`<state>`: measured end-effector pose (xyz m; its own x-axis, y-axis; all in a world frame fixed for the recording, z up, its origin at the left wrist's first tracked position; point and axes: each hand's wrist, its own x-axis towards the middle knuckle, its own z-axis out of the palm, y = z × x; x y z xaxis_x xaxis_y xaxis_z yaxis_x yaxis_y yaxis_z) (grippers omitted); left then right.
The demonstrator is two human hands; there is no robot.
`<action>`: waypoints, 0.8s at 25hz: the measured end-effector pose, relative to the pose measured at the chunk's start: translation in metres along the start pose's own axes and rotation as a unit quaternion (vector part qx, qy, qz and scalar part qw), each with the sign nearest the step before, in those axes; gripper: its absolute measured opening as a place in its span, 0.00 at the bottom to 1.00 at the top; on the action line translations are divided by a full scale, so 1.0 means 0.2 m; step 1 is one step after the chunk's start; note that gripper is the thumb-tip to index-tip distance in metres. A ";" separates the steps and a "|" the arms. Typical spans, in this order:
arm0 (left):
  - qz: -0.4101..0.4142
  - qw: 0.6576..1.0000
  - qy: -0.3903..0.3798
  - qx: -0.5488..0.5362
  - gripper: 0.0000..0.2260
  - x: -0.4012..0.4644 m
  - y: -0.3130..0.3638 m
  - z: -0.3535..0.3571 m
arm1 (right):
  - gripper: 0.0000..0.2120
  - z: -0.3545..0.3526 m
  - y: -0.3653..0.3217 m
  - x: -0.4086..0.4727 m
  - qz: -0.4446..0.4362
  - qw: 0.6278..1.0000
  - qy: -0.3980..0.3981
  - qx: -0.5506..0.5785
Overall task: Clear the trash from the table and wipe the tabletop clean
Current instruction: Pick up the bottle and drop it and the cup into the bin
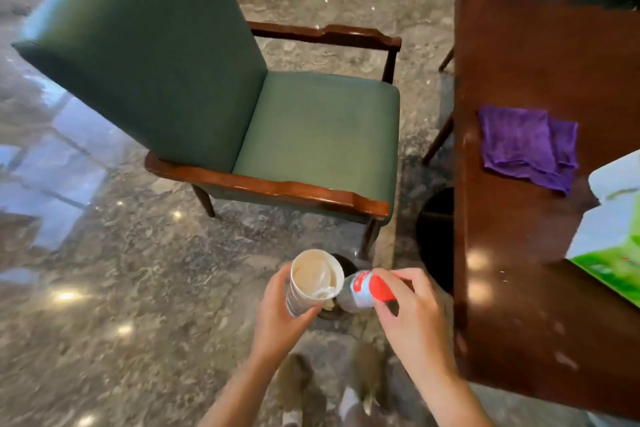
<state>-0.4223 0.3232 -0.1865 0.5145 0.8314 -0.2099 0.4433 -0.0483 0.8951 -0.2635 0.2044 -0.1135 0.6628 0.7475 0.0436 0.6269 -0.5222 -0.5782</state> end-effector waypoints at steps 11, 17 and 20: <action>-0.020 0.995 -0.095 0.005 0.26 0.66 -1.18 0.63 | 0.24 1.40 0.81 0.03 0.105 0.993 -0.040 -0.027; -0.046 0.985 -0.137 0.096 0.23 0.73 -1.60 0.89 | 0.23 1.77 1.13 0.01 0.106 0.987 -0.090 -0.081; -0.007 0.978 -0.143 0.153 0.31 0.66 -1.74 0.93 | 0.23 1.86 1.20 -0.03 0.114 0.977 -0.133 -0.125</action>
<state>-0.3723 0.3457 -0.5998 0.6718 0.6464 -0.3617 0.6282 -0.2385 0.7406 -0.2683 0.2267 -0.5556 0.6875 0.6636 -0.2949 0.5783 -0.7459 -0.3304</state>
